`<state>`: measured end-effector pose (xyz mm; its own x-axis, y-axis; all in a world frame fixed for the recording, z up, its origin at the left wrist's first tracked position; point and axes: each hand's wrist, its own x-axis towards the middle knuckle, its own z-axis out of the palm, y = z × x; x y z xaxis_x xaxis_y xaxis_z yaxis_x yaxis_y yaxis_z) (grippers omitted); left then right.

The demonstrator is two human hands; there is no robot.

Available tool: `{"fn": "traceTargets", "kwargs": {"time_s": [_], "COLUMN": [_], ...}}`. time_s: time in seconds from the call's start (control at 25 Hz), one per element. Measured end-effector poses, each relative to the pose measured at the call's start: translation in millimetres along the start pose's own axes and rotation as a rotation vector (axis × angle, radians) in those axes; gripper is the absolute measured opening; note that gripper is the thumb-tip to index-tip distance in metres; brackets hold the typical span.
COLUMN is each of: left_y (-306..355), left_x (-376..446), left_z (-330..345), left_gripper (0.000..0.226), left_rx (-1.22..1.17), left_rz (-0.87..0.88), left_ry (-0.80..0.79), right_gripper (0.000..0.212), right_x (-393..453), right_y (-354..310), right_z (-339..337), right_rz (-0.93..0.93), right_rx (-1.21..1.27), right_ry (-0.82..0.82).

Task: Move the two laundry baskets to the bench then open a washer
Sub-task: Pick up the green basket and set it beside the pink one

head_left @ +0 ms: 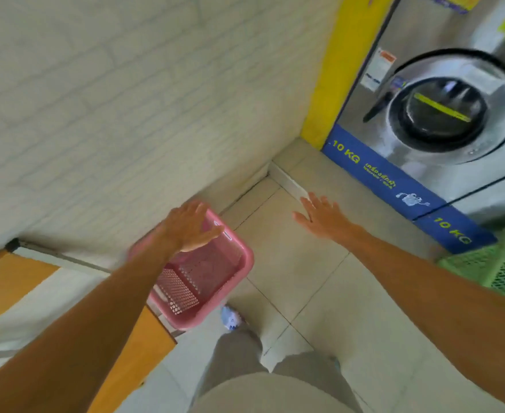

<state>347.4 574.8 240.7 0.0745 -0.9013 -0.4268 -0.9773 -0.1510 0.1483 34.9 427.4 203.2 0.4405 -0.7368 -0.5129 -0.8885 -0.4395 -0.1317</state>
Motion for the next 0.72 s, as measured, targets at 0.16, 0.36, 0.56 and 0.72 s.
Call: {"fn": "traceTargets", "kwargs": {"time_s": [0.16, 0.36, 0.56, 0.72], "left_y": [146, 382, 570, 661], "left_x": [20, -3, -28, -21], "left_z": [-2, 27, 62, 76], "left_gripper": [0.088, 0.092, 0.087, 0.089], "left_rx": [0.151, 0.082, 0.097, 0.157], "left_rz": [0.171, 0.348, 0.622, 0.753], "left_ry": [-0.037, -0.017, -0.015, 0.009], "right_gripper": [0.081, 0.082, 0.093, 0.083], "right_x": [-111, -281, -413, -476], "right_y": [117, 280, 391, 464], "right_z": [22, 66, 95, 123], "right_rz": [0.183, 0.534, 0.644, 0.802], "right_rx": [0.149, 0.424, 0.475, 0.575], "right_ry": [0.038, 0.196, 0.266, 0.336]}}
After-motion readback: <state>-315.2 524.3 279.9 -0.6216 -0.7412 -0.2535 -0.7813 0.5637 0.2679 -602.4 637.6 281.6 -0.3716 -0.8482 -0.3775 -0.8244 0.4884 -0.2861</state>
